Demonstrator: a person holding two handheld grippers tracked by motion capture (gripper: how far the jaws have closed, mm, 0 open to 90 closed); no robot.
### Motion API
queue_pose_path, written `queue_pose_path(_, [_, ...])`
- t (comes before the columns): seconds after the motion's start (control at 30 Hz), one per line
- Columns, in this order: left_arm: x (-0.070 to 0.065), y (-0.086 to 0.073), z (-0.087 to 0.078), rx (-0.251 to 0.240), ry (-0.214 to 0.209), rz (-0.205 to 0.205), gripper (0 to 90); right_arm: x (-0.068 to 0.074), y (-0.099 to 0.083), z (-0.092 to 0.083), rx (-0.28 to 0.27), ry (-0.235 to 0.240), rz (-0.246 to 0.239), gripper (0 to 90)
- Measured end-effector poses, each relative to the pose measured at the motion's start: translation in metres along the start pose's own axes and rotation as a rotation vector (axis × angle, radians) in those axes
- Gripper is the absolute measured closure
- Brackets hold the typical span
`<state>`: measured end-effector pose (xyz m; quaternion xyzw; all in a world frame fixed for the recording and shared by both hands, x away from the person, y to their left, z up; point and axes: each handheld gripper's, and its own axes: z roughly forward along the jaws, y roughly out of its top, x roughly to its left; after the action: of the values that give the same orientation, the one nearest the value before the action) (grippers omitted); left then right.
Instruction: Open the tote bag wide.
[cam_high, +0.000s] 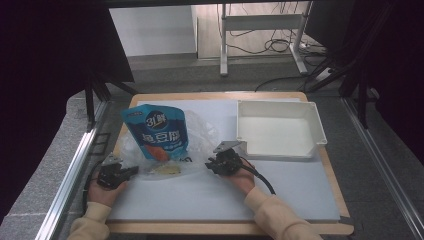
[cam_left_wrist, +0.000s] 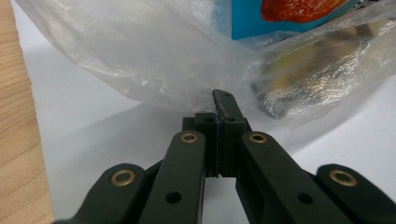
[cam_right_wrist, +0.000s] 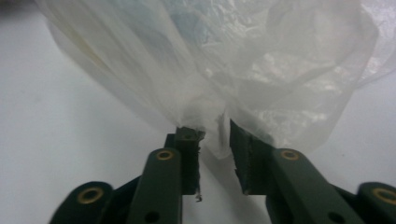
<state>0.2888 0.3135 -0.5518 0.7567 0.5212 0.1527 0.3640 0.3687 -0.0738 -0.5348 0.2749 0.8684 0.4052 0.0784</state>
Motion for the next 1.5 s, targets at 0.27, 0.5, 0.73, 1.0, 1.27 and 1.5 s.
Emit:
queue_pose_path(0.27, [0.000, 0.000, 0.000, 0.000, -0.006, 0.000, 89.5, 0.000, -0.004, -0.034, -0.063, -0.024, 0.018, 53.7])
queue_pose_path(0.5, [0.000, 0.000, 0.001, 0.000, -0.006, -0.001, 89.4, -0.001, -0.012, -0.075, -0.143, -0.059, 0.037, 47.6])
queue_pose_path(0.73, [-0.002, 0.001, 0.001, 0.001, -0.007, 0.000, 89.4, -0.012, -0.004, -0.108, -0.235, -0.103, 0.061, 47.4])
queue_pose_path(1.0, [-0.002, 0.001, 0.002, -0.002, -0.008, -0.002, 89.4, -0.019, 0.037, -0.121, -0.321, -0.130, 0.038, 45.3])
queue_pose_path(1.27, [-0.002, 0.001, 0.002, -0.001, -0.010, 0.003, 89.4, -0.008, 0.078, -0.089, -0.275, -0.086, -0.013, 41.6])
queue_pose_path(1.5, [-0.002, 0.001, 0.001, 0.000, -0.010, 0.007, 89.4, -0.003, 0.086, -0.046, -0.195, -0.065, 0.001, 41.2])
